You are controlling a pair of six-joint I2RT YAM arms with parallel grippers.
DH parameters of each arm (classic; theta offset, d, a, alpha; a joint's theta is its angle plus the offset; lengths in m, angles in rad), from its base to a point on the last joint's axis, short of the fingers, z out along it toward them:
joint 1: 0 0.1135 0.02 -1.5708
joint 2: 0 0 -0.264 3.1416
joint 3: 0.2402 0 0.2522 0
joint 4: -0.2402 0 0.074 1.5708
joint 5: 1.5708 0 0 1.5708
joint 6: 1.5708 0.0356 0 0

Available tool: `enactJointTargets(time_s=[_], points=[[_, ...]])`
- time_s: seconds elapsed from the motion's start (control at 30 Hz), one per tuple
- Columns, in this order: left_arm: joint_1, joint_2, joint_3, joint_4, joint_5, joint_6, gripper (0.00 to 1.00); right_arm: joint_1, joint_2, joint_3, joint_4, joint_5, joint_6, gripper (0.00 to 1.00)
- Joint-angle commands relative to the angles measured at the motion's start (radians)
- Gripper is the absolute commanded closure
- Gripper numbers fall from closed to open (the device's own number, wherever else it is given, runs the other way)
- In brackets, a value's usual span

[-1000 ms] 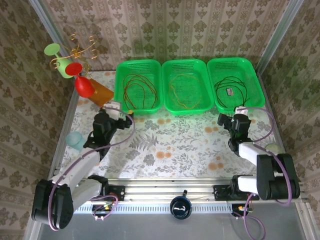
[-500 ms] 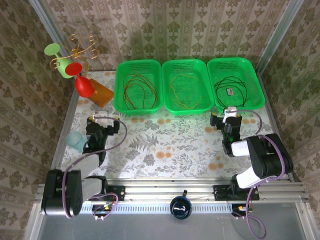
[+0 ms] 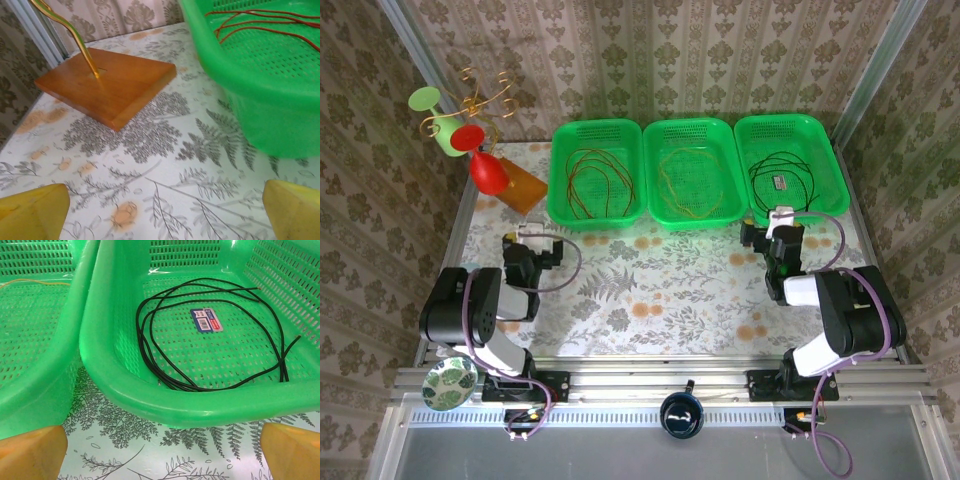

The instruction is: Untangle the cables

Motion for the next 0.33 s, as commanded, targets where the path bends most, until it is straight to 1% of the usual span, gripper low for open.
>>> enactJointTargets(time_s=[0.0, 0.07, 0.13, 0.3], points=[[-0.007, -0.014, 0.061, -0.049, -0.059, -0.007, 0.00, -0.006, 0.008, 0.027, -0.013, -0.028, 0.002, 0.00], [-0.003, -0.017, 0.076, -0.083, -0.058, -0.013, 0.00, -0.010, 0.008, 0.030, -0.021, -0.038, 0.006, 0.00], [-0.002, -0.017, 0.078, -0.089, -0.057, -0.015, 0.00, -0.021, 0.008, 0.030, -0.022, -0.062, 0.011, 0.00], [-0.001, -0.017, 0.070, -0.077, -0.081, -0.028, 0.00, -0.022, 0.003, 0.024, -0.015, -0.062, 0.009, 0.00]])
